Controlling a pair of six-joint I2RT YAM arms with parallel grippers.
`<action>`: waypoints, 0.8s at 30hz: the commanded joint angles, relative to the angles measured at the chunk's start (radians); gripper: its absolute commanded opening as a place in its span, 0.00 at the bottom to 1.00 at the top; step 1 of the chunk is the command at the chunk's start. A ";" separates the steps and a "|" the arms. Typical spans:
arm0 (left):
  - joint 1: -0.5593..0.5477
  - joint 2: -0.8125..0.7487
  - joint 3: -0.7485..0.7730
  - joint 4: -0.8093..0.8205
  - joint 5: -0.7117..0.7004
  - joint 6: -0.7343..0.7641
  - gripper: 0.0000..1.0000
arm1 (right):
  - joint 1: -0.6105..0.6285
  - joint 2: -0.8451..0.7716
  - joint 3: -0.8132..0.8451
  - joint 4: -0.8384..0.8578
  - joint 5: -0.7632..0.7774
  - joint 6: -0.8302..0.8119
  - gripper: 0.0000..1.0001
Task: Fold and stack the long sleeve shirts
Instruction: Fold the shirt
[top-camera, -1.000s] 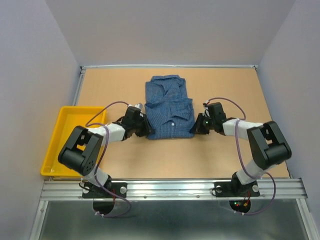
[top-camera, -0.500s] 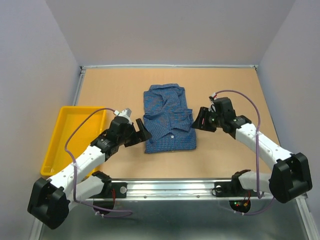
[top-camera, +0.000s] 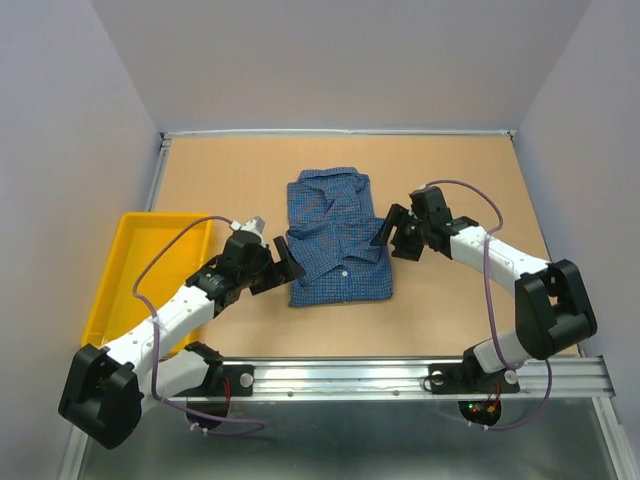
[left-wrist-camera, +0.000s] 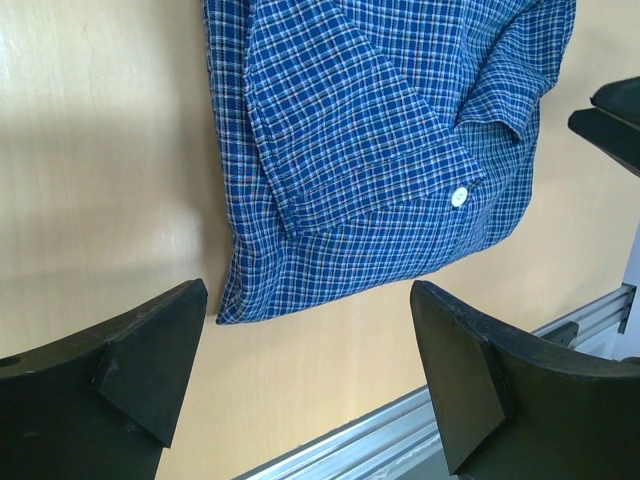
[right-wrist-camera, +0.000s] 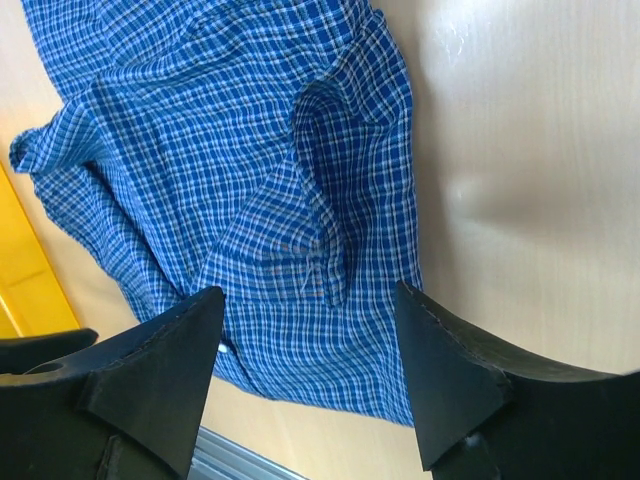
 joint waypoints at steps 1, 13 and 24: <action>0.002 0.010 0.026 0.025 0.014 0.000 0.95 | 0.000 0.026 0.028 0.106 -0.015 0.058 0.74; 0.002 0.053 0.039 0.037 0.023 0.011 0.94 | 0.001 0.162 0.086 0.163 -0.072 0.078 0.74; 0.002 0.076 0.039 0.040 0.029 0.017 0.95 | 0.029 0.242 0.192 0.183 -0.155 0.078 0.73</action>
